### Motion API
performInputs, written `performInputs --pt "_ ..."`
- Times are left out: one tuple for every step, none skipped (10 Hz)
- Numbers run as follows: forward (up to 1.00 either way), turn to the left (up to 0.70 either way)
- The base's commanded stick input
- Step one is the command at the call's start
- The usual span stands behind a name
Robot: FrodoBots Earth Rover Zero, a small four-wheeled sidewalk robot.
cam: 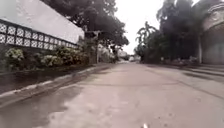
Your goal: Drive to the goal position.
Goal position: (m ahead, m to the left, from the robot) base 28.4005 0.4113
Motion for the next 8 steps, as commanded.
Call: performInputs --pt "1.0 -0.25" --pt "1.0 -0.13" --pt "1.0 -0.02" --pt "1.0 0.0" --pt "1.0 0.0" --pt "1.0 0.0" --pt "1.0 0.0" --pt "1.0 0.0"
